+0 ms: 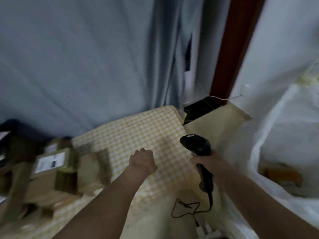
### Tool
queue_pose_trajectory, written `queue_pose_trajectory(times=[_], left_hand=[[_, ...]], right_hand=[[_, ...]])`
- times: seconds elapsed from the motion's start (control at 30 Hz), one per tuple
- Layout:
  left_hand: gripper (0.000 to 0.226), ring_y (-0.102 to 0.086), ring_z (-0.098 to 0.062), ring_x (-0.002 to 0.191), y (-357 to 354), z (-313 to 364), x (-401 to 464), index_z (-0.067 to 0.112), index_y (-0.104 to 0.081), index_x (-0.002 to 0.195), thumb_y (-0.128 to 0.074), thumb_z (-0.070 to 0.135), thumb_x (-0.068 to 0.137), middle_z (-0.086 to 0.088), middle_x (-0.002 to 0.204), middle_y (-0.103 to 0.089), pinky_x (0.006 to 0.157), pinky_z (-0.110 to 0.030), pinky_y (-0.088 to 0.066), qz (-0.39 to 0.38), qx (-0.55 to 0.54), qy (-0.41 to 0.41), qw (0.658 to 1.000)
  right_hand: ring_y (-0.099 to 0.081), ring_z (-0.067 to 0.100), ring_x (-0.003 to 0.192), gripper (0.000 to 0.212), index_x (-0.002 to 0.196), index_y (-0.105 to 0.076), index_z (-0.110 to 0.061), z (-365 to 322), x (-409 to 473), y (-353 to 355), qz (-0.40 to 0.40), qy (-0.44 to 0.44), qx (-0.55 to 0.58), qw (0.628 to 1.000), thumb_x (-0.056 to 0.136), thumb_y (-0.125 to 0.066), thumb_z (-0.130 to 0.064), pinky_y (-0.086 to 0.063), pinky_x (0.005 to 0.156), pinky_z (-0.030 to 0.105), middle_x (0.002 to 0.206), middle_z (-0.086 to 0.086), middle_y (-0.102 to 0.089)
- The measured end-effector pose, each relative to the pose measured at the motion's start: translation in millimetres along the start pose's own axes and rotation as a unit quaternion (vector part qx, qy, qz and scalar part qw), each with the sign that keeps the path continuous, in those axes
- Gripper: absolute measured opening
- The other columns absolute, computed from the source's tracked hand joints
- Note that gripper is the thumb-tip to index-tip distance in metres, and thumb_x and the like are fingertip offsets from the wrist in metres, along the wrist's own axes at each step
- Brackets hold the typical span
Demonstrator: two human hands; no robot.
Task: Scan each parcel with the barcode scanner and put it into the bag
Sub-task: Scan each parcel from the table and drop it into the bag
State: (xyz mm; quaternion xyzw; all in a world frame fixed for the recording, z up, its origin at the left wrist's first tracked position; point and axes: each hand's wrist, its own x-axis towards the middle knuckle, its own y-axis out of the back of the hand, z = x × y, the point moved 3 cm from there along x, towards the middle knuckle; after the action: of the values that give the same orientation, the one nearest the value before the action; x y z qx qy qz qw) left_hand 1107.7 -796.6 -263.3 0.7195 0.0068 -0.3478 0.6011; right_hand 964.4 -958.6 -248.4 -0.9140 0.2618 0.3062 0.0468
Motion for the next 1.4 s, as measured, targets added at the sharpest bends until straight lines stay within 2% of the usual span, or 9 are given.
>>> queue_pose_trajectory(times=[0.23,0.47,0.77,0.87,0.97,1.07,1.17,1.27,1.4], left_hand=[[0.061,-0.042,-0.027,0.130,-44.9,-208.8,-73.5,0.015,-0.041,0.142,-0.058,0.043,0.091,-0.008,0.141,-0.042,0.102,-0.036,-0.042,0.005,-0.081,0.138,0.987],[0.063,-0.042,-0.026,0.130,-85.6,-341.6,-138.8,0.016,-0.043,0.141,-0.062,0.044,0.088,-0.008,0.141,-0.041,0.104,-0.036,-0.042,-0.006,-0.154,0.228,0.961],[0.067,-0.036,-0.028,0.138,-130.5,-408.7,-165.2,0.014,-0.041,0.142,-0.063,0.045,0.087,-0.010,0.147,-0.040,0.108,-0.036,-0.039,-0.014,-0.236,0.271,0.933],[0.070,-0.028,-0.028,0.143,-140.6,-427.3,-162.0,0.015,-0.040,0.144,-0.064,0.045,0.086,-0.009,0.151,-0.036,0.110,-0.036,-0.037,-0.014,-0.245,0.291,0.925],[0.065,-0.034,-0.027,0.138,-139.3,-448.0,-150.5,0.015,-0.043,0.142,-0.064,0.044,0.087,-0.007,0.145,-0.042,0.107,-0.033,-0.036,-0.012,-0.243,0.296,0.924],[0.057,-0.042,-0.027,0.131,-126.2,-466.8,-127.4,0.018,-0.052,0.134,-0.065,0.043,0.085,-0.006,0.138,-0.050,0.104,-0.034,-0.040,-0.017,-0.231,0.297,0.927],[0.058,-0.045,-0.024,0.127,-106.9,-484.8,-92.1,0.019,-0.054,0.131,-0.068,0.044,0.080,-0.005,0.135,-0.052,0.104,-0.036,-0.043,-0.008,-0.234,0.299,0.925],[0.059,-0.049,-0.022,0.126,-89.0,-504.3,-49.2,0.018,-0.051,0.135,-0.068,0.040,0.083,-0.005,0.137,-0.051,0.101,-0.031,-0.045,-0.002,-0.258,0.290,0.922],[0.061,-0.049,-0.026,0.129,-79.5,-529.4,-1.0,0.016,-0.042,0.141,-0.066,0.033,0.087,-0.009,0.140,-0.050,0.105,-0.033,-0.042,-0.015,-0.299,0.285,0.910]], right_hand=[[-0.060,0.022,0.067,0.018,0.096,-0.066,0.004,-7.1,-33.2,-185.1,-0.103,0.030,-0.056,0.993,0.078,-0.070,0.002,-0.043,0.066,0.033,0.077,0.011,-0.061],[-0.060,0.023,0.068,0.027,0.103,-0.063,0.001,1.0,-65.9,-314.5,-0.157,0.017,-0.112,0.981,0.077,-0.069,0.005,-0.042,0.059,0.032,0.079,0.014,-0.060],[-0.059,0.031,0.076,0.017,0.094,-0.066,0.005,8.7,-63.2,-399.1,-0.176,0.006,-0.195,0.965,0.077,-0.070,0.004,-0.044,0.068,0.036,0.079,0.018,-0.061],[-0.060,0.028,0.073,0.017,0.097,-0.064,0.004,10.6,-54.4,-420.8,-0.185,-0.005,-0.192,0.964,0.080,-0.068,0.005,-0.046,0.060,0.031,0.081,0.018,-0.062],[-0.060,0.026,0.069,0.019,0.099,-0.065,0.006,11.3,-37.3,-442.4,-0.188,-0.016,-0.194,0.963,0.080,-0.068,0.004,-0.046,0.059,0.031,0.079,0.018,-0.062],[-0.067,0.029,0.080,0.024,0.101,-0.066,0.005,5.2,-13.9,-463.7,-0.177,-0.033,-0.195,0.964,0.078,-0.071,0.002,-0.054,0.073,0.038,0.088,0.020,-0.069],[-0.066,0.028,0.079,0.025,0.101,-0.066,0.005,-10.4,13.9,-486.5,-0.175,-0.035,-0.171,0.969,0.077,-0.071,0.004,-0.051,0.065,0.032,0.090,0.021,-0.068],[-0.067,0.031,0.089,0.029,0.103,-0.065,0.000,-26.9,42.3,-508.4,-0.172,-0.038,-0.149,0.973,0.075,-0.072,0.004,-0.050,0.068,0.032,0.096,0.019,-0.069],[-0.065,0.027,0.081,0.022,0.101,-0.064,-0.003,-38.5,82.6,-539.6,-0.172,-0.055,-0.127,0.975,0.080,-0.069,0.001,-0.047,0.064,0.031,0.088,0.014,-0.067]])
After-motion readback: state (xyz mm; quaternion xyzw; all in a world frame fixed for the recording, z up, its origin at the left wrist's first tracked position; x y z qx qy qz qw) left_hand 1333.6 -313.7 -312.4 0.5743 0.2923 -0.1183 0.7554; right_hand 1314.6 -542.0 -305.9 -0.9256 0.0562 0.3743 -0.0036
